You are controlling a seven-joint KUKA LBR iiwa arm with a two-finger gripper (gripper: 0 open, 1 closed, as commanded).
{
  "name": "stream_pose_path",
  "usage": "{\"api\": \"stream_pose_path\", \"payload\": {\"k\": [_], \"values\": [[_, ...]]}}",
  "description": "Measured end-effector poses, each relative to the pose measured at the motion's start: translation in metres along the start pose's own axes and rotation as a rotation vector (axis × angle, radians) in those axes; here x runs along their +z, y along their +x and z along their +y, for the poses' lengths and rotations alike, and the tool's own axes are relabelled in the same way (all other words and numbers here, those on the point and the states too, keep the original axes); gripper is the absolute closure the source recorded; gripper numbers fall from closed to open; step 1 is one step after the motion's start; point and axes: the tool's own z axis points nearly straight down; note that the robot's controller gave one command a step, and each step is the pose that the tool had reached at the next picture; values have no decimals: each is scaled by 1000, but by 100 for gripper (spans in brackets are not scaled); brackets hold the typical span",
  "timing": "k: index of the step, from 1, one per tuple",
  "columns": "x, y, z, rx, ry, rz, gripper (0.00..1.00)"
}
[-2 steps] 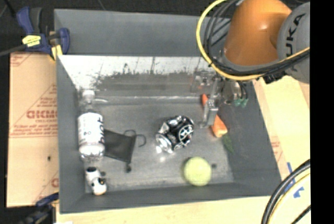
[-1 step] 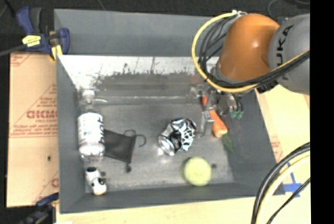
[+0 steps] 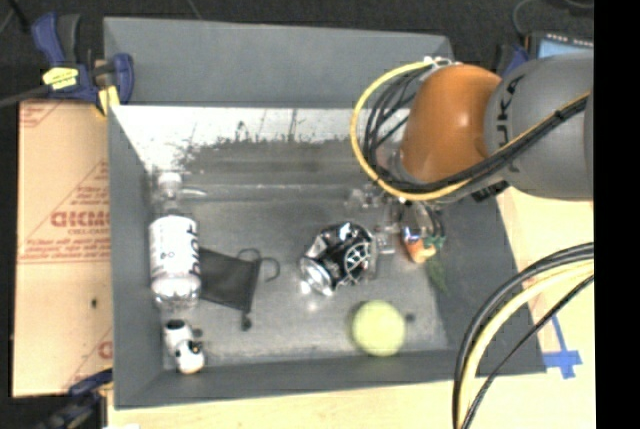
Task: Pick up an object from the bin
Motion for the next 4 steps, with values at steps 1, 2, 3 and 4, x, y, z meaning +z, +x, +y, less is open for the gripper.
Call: {"api": "stream_pose_path", "payload": {"k": [1,2,3,4], "values": [[42,-8,9,325,-3,-8,100],[42,-8,9,324,-3,-8,100],[40,-7,9,325,-3,-7,100],[40,29,31,393,-5,-38,100]]}}
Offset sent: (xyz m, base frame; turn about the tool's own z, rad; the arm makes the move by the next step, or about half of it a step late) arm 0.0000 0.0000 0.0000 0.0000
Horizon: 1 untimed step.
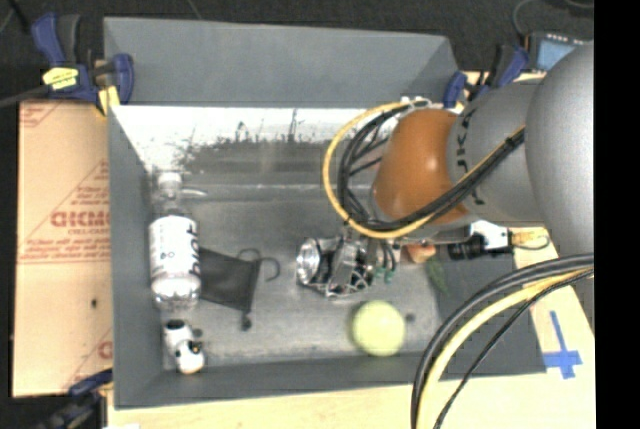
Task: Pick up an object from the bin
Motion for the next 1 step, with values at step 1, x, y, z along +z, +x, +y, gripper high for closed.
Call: {"api": "stream_pose_path", "payload": {"k": [1], "values": [[0,0,0,-1,0,0,100]]}}
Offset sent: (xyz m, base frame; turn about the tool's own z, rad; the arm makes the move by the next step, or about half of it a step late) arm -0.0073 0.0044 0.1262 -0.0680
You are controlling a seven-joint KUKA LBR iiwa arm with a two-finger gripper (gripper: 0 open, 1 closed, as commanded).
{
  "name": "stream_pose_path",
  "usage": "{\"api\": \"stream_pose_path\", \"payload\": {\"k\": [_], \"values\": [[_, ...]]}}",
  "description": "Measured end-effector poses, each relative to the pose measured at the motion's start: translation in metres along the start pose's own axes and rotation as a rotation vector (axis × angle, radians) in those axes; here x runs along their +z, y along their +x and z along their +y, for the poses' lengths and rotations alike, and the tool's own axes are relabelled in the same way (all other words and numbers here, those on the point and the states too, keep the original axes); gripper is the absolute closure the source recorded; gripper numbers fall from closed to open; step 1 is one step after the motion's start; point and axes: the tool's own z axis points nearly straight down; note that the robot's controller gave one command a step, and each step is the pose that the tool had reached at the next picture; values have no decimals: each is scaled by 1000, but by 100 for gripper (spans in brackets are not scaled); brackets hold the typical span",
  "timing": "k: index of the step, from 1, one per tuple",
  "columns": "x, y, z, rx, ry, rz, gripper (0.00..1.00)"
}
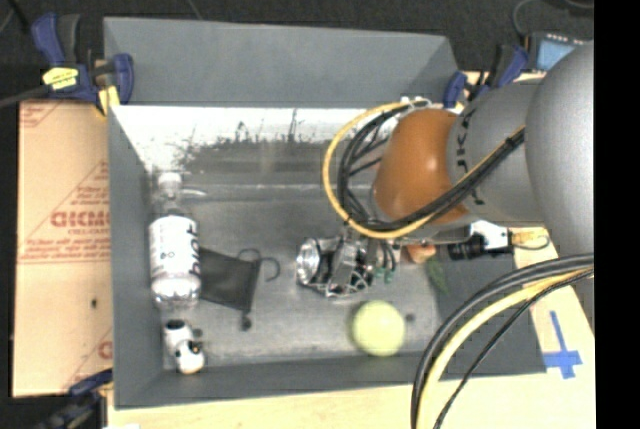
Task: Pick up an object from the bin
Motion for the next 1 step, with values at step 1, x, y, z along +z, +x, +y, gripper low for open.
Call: {"api": "stream_pose_path", "payload": {"k": [1], "values": [[-127,1,3,-67,-1,-4,100]]}}
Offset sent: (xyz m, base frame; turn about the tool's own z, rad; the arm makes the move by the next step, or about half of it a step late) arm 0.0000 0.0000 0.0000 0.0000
